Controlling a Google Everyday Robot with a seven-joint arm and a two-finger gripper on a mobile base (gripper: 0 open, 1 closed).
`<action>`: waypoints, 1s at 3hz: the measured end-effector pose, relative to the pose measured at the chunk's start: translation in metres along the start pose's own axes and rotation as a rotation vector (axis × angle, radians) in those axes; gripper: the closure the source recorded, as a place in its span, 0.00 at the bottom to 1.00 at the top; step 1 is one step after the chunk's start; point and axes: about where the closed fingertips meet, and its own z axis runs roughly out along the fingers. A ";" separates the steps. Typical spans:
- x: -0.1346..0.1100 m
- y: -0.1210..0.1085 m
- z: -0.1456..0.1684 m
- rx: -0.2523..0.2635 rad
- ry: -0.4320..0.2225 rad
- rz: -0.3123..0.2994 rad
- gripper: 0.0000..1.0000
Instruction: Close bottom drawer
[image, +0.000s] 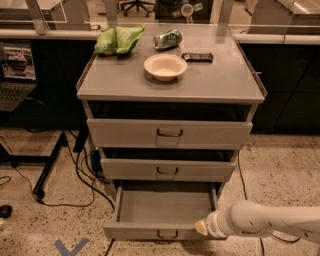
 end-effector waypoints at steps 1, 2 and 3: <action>0.022 -0.010 0.027 -0.017 -0.011 0.048 1.00; 0.039 -0.020 0.049 -0.045 -0.014 0.091 1.00; 0.046 -0.028 0.062 -0.096 0.004 0.093 1.00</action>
Offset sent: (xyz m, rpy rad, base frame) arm -0.0136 -0.0177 -0.0972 0.1106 0.0737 -0.1005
